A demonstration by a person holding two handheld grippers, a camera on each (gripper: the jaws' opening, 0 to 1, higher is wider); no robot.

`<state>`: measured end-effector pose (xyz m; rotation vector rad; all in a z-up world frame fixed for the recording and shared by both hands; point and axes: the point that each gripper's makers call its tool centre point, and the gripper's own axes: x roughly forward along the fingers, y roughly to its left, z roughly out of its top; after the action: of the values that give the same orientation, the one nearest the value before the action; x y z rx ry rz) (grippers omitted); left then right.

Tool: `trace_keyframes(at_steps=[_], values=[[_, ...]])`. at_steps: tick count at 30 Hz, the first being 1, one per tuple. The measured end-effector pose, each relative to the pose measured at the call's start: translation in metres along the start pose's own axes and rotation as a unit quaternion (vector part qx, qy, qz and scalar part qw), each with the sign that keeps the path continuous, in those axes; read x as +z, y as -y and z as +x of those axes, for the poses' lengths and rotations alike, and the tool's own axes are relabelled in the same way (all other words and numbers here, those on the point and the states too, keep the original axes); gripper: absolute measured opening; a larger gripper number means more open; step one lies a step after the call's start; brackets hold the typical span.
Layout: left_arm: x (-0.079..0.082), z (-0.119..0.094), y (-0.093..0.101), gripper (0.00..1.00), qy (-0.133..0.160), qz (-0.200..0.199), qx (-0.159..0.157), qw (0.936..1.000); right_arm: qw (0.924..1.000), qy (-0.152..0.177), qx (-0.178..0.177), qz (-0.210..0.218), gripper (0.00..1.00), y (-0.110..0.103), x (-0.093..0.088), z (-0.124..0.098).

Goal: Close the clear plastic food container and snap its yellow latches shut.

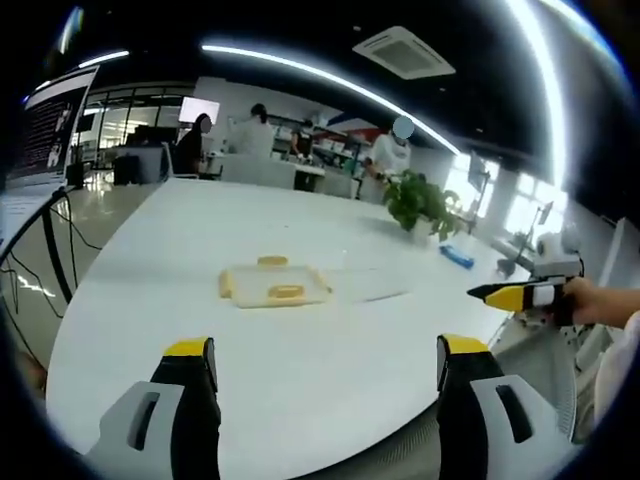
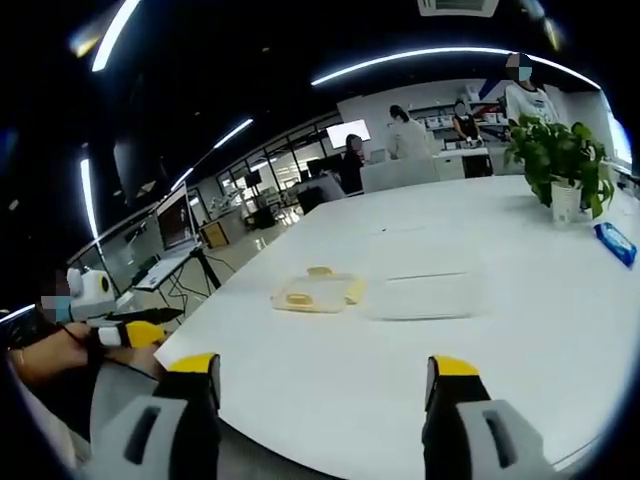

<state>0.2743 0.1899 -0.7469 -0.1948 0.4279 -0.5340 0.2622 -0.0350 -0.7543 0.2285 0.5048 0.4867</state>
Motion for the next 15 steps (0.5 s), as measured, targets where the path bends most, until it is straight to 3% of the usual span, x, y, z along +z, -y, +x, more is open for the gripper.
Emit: trace_keyframes(at_steps=[15], values=[[-0.003, 0.0009, -0.0045, 0.9, 0.0, -0.002, 0.012, 0.9999, 1.0, -0.006, 0.003, 0.001, 0.84, 0.0014, -0.004, 0.0031]])
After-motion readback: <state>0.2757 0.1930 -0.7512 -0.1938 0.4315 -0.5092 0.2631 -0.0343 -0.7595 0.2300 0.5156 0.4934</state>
